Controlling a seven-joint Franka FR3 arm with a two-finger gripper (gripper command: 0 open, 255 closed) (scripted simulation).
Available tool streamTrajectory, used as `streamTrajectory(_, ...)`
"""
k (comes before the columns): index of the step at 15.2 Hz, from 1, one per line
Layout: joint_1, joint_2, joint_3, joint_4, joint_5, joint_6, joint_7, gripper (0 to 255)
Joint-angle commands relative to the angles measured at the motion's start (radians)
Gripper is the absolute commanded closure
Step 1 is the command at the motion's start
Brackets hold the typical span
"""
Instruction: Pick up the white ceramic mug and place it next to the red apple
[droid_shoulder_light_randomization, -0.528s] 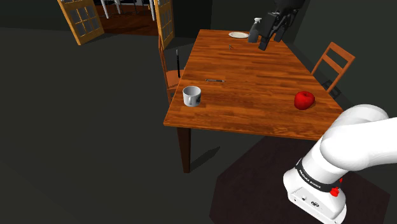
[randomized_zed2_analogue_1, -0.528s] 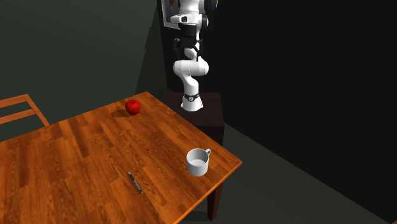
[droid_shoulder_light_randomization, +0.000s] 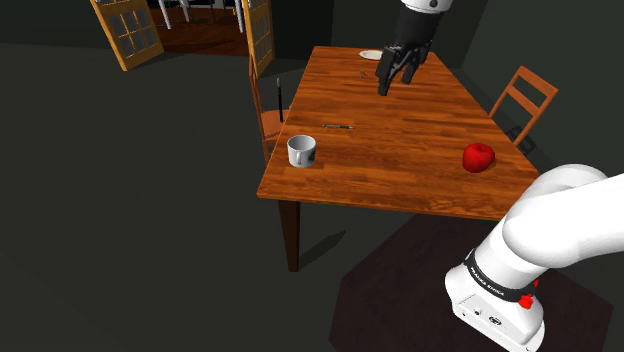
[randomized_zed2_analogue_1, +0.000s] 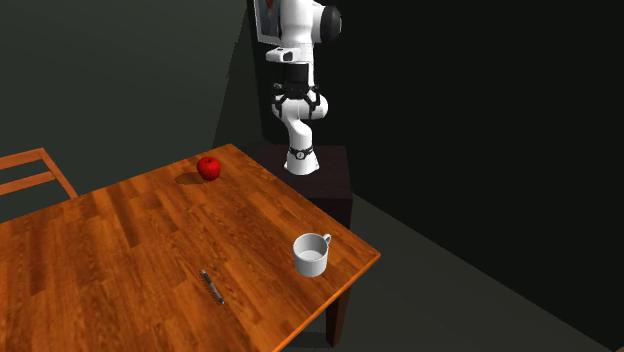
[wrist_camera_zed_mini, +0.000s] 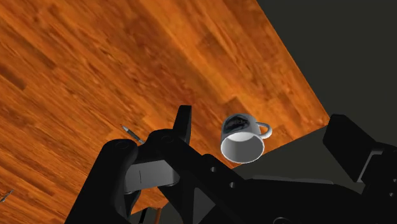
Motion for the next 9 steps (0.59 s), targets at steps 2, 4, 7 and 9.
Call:
streamTrajectory(2, -0.005, 0.089, 0.004, -0.006, 0.006, 0.093, 0.014, 0)
streamTrajectory(4, -0.008, 0.152, 0.007, -0.005, 0.009, 0.151, 0.022, 0)
streamTrajectory(7, -0.013, 0.251, 0.010, 0.007, 0.012, 0.233, 0.035, 0)
streamTrajectory(9, -0.016, 0.321, 0.013, 0.021, 0.014, 0.285, 0.043, 0)
